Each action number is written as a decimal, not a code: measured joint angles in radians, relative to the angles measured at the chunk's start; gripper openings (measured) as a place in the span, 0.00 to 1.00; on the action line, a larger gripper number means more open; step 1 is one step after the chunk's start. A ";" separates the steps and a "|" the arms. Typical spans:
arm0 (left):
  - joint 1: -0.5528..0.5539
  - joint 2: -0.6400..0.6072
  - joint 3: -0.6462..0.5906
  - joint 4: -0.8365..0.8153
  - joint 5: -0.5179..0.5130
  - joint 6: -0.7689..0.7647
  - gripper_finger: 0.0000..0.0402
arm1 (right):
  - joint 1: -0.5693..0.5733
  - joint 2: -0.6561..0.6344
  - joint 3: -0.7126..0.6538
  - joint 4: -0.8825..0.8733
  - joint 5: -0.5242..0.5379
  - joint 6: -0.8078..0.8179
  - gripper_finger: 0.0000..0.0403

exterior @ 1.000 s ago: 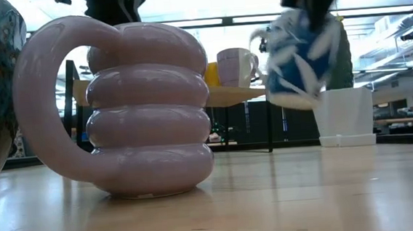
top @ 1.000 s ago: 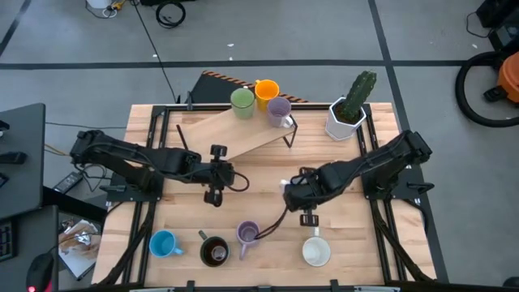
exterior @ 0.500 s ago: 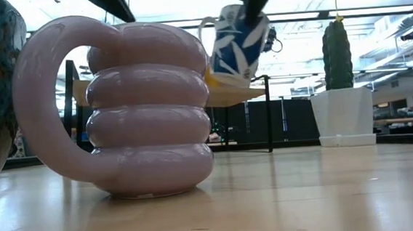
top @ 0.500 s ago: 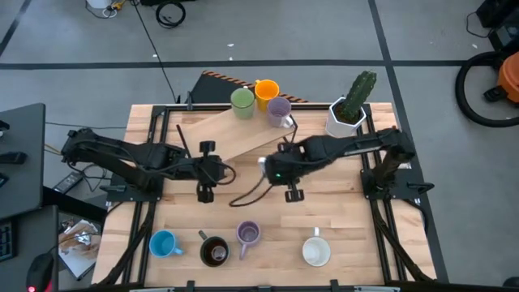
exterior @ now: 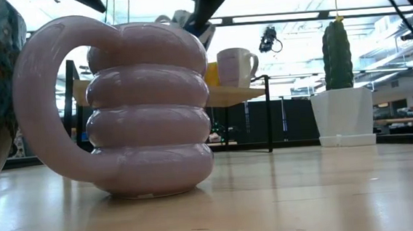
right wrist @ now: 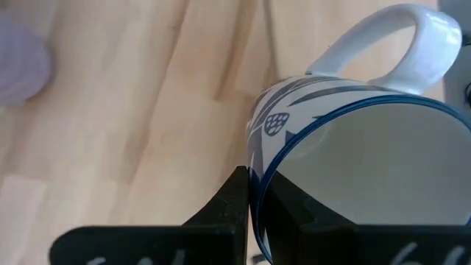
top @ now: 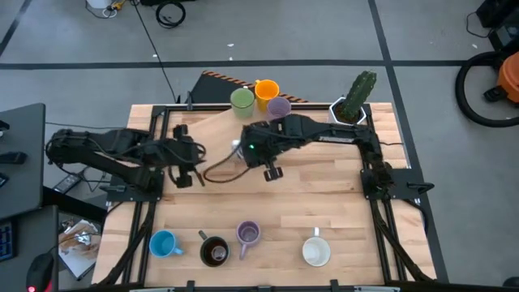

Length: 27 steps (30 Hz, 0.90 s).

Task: Place coffee mugs
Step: Put the blue white patterned mug on the shelf

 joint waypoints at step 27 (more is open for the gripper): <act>0.034 -0.067 0.000 -0.016 -0.020 -0.027 0.29 | -0.145 0.032 0.020 0.034 -0.062 -0.132 0.10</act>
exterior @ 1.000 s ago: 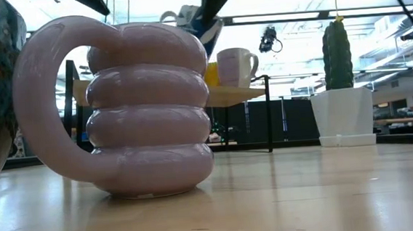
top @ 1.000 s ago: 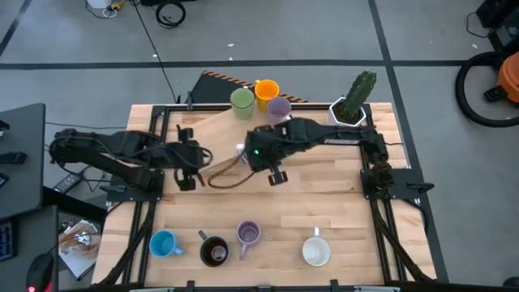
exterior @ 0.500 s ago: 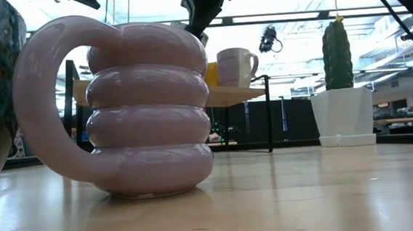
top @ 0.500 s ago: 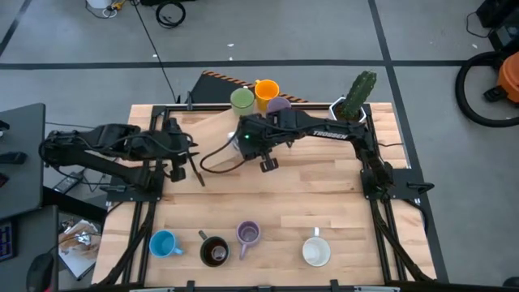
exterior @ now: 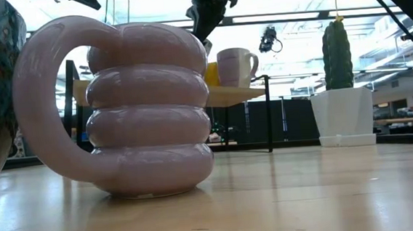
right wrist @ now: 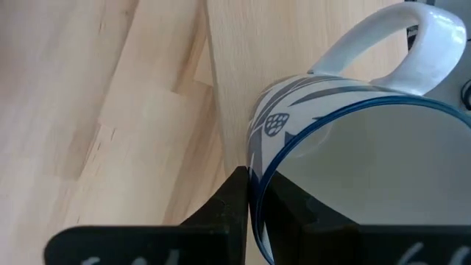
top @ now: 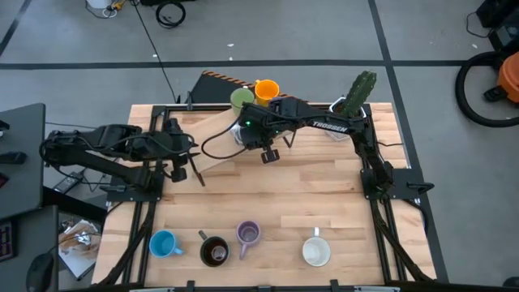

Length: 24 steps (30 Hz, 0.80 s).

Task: Place coffee mugs
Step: Put the blue white patterned mug on the shelf

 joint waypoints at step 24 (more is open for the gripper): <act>0.000 0.000 0.000 0.036 0.000 0.008 0.29 | 0.006 0.000 -0.002 0.143 0.000 -0.011 0.26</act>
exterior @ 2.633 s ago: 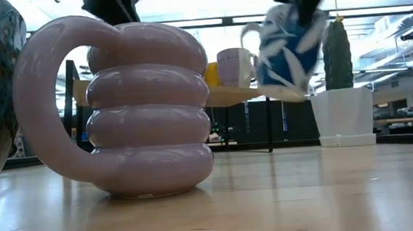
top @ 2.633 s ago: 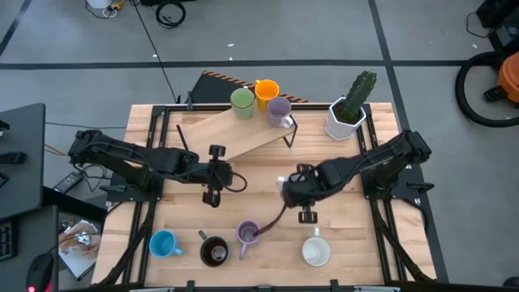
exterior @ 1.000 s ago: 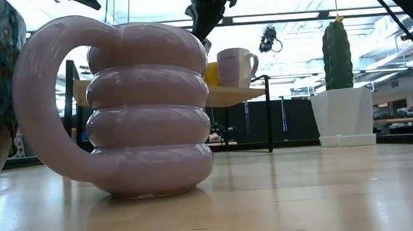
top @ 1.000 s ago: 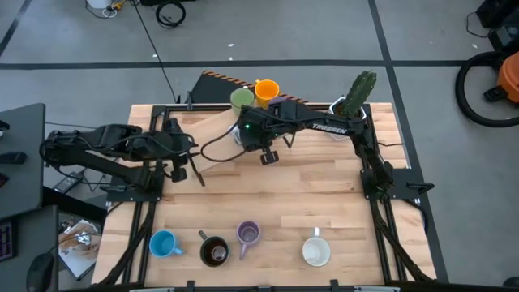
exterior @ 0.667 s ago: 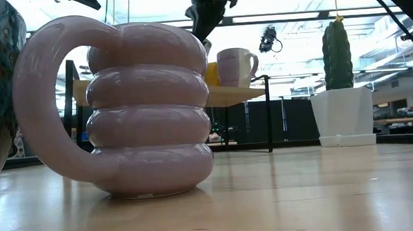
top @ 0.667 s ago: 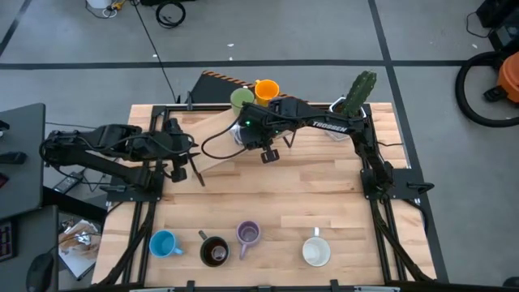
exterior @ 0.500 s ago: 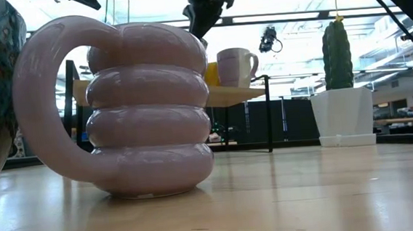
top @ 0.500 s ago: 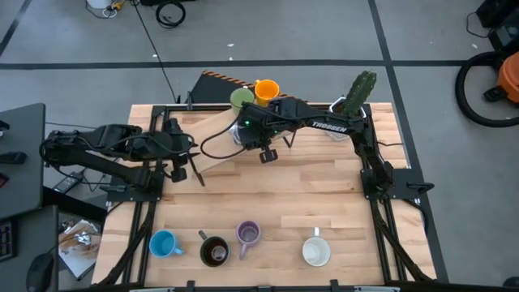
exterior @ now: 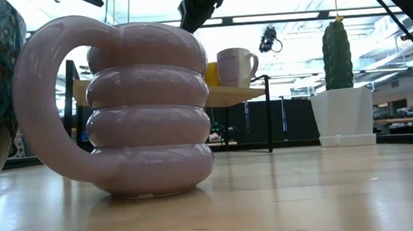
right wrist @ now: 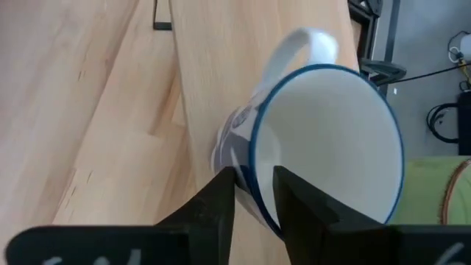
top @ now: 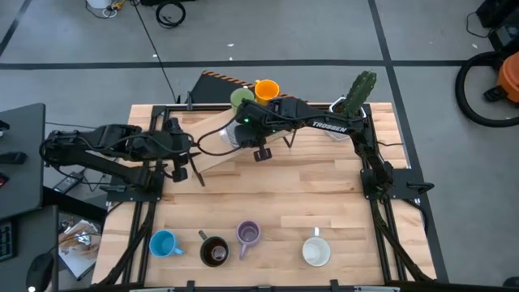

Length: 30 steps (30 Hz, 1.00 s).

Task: Place coffee mugs
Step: Put the blue white patterned mug on the shelf

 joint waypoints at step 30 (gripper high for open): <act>0.423 0.011 -0.226 0.363 0.283 0.300 0.40 | 0.042 -0.106 0.002 -0.017 0.019 0.156 0.39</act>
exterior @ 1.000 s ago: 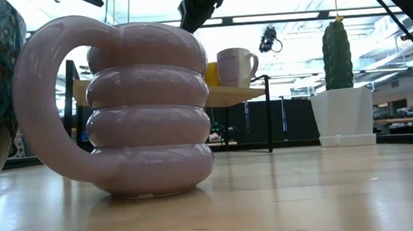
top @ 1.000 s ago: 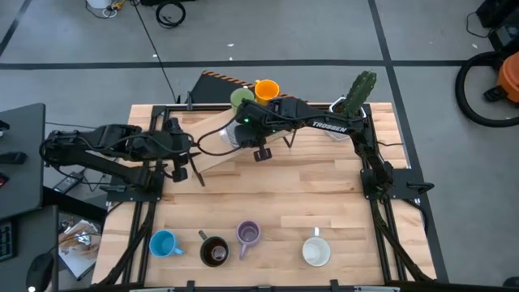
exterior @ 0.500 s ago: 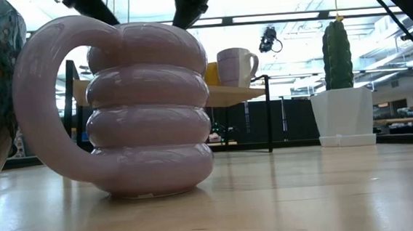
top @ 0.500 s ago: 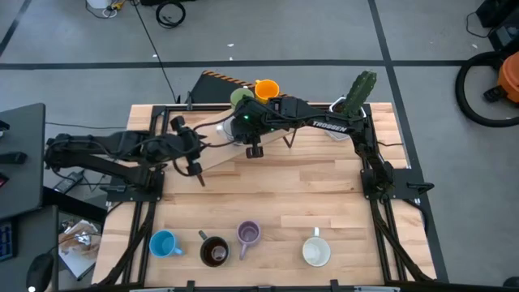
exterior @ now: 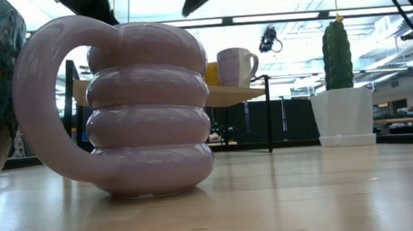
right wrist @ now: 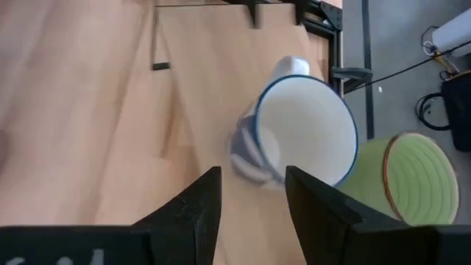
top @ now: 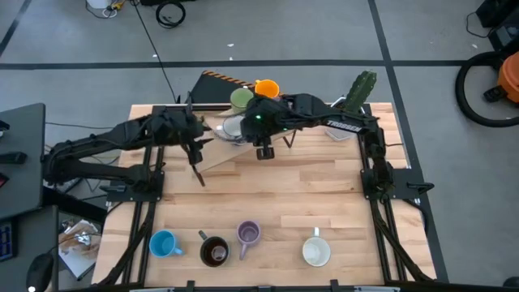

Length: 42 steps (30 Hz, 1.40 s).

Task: Place coffee mugs
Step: Put the blue white patterned mug on the shelf

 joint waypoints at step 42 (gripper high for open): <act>0.397 0.241 0.000 0.139 0.727 0.251 0.34 | 0.338 -0.216 -0.052 -0.365 0.202 0.470 0.40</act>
